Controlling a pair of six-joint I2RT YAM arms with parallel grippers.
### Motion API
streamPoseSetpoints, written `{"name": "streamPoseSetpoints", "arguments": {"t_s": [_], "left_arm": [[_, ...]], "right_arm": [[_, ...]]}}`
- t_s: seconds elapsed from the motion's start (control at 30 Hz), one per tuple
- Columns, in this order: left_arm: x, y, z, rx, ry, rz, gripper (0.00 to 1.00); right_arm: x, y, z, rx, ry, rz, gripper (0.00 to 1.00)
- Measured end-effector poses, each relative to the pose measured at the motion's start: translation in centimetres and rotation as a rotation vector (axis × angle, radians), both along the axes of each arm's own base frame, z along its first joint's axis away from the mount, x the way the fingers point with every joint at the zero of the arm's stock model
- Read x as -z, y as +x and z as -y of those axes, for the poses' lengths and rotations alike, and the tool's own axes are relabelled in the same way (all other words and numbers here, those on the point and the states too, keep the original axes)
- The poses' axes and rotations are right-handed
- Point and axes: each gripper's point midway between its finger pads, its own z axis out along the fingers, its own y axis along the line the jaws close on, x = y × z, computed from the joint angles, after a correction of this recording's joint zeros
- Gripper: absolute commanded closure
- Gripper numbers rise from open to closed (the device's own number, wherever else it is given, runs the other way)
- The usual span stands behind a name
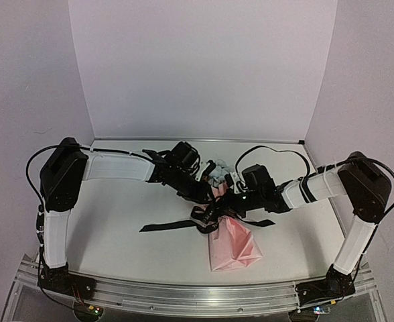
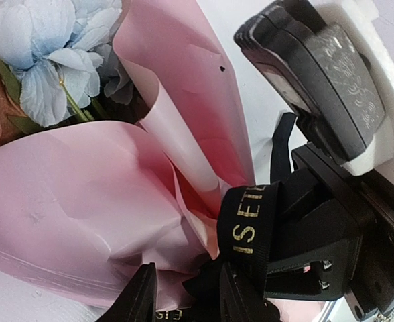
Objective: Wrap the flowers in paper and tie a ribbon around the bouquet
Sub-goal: Cross the ribbon over the folded bouquet.
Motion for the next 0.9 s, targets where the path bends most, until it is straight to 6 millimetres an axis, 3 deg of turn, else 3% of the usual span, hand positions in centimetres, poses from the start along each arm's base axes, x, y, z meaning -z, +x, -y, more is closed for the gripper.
{"name": "streamPoseSetpoints", "arguments": {"t_s": [0.3, 0.4, 0.63, 0.9], "left_arm": [[-0.1, 0.3, -0.2, -0.020, -0.009, -0.022, 0.63], [-0.1, 0.2, -0.1, -0.015, -0.013, -0.028, 0.71], [-0.1, -0.3, 0.1, -0.002, -0.025, -0.055, 0.98], [-0.2, -0.4, 0.3, -0.001, -0.044, -0.049, 1.00]], "right_arm": [[-0.9, -0.3, -0.7, -0.036, 0.032, -0.005, 1.00], [-1.0, -0.5, -0.9, -0.047, 0.041, -0.008, 0.99], [-1.3, -0.5, -1.1, -0.058, 0.052, -0.010, 0.97], [-1.4, -0.4, -1.1, -0.054, 0.050, -0.002, 0.91]]}}
